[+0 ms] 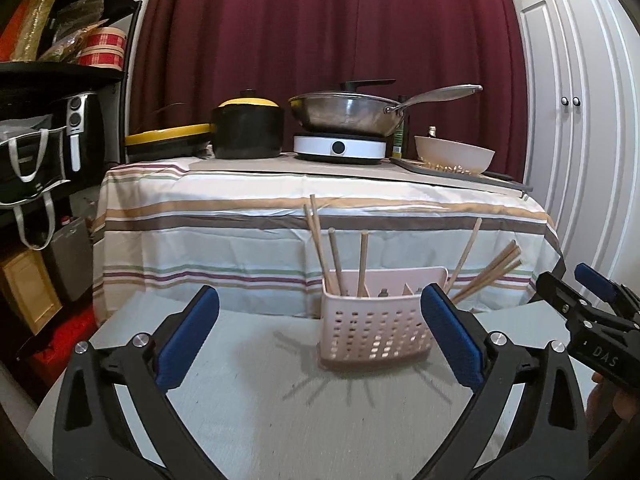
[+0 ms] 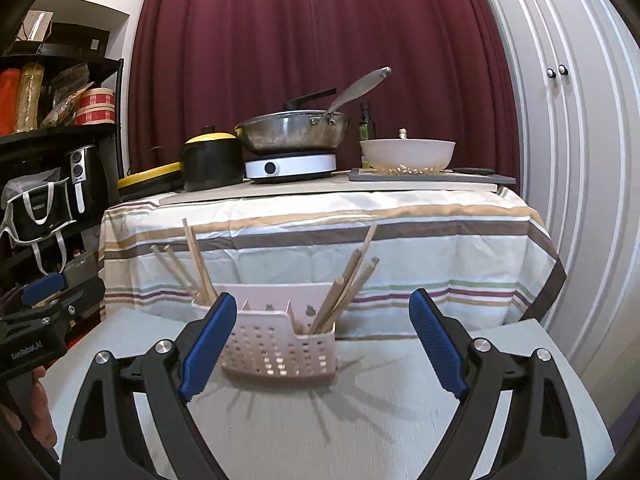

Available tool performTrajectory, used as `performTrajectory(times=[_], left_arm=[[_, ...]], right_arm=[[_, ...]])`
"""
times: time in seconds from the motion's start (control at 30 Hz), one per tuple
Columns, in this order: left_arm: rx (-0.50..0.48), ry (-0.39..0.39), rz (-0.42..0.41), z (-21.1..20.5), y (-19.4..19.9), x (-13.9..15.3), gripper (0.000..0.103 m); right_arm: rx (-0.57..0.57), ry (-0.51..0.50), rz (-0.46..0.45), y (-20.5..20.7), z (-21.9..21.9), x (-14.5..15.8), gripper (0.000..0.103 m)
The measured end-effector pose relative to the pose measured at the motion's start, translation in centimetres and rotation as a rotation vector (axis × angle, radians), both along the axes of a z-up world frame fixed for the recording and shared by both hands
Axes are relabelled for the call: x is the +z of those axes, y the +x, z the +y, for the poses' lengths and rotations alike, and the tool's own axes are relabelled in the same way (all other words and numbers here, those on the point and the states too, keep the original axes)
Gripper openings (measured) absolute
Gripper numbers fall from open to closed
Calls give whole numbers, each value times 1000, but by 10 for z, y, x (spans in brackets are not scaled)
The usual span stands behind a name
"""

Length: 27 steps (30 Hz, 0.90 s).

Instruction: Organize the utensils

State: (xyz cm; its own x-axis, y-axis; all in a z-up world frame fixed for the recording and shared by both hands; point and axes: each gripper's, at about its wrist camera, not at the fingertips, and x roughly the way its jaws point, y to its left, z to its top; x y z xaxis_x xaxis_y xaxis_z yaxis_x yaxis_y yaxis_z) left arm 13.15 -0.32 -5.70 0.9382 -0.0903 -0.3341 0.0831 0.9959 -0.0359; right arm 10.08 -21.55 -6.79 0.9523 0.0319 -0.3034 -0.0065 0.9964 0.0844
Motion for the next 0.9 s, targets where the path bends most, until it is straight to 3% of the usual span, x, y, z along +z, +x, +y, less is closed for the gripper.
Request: performTrajectory(times=[0.5,0.9], left_arm=[[1,17,-28,-4,-52,18,99],[19,4,-36,2,-59,22,99]], right_arm=[[-25,-1,-16,-50,-1,14,86],[-29,-16,-34,-58,4,20,86]])
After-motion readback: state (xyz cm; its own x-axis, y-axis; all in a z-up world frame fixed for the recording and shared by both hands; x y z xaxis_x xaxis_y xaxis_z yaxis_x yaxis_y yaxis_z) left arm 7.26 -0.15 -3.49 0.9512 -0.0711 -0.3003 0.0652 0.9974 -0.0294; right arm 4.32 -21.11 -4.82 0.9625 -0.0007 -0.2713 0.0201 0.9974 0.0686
